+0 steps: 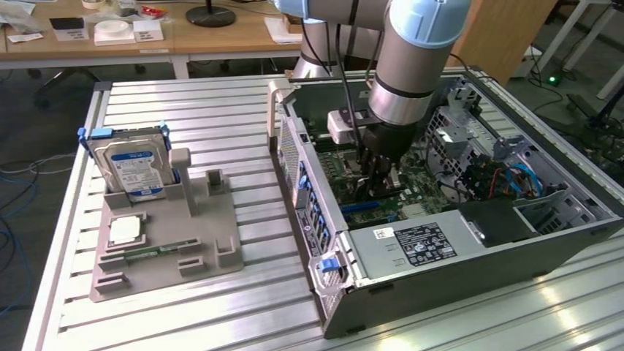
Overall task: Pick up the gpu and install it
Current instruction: 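Insert the gpu into the slot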
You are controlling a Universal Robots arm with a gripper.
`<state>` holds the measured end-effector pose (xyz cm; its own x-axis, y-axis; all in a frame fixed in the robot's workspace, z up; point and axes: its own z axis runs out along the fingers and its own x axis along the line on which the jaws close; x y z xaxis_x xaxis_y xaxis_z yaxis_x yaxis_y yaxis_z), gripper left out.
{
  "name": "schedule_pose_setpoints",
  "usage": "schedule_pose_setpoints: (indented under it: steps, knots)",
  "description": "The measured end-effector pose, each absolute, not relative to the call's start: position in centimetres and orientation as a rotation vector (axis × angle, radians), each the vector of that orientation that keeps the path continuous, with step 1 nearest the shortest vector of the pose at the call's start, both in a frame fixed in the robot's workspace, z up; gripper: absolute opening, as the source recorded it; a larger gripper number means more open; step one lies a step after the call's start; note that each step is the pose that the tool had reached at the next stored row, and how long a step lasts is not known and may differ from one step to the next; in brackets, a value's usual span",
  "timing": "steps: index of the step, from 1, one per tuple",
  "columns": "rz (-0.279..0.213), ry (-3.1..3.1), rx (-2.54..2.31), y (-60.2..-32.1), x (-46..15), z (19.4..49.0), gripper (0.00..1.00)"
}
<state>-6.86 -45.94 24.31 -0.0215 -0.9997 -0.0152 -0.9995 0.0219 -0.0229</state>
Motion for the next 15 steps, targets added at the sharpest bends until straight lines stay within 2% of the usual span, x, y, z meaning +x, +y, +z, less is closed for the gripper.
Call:
schedule_pose_setpoints:
  steps: [15]
  knots:
    - [-0.004,2.224,-2.176,-45.94,-6.89,23.36,0.28]
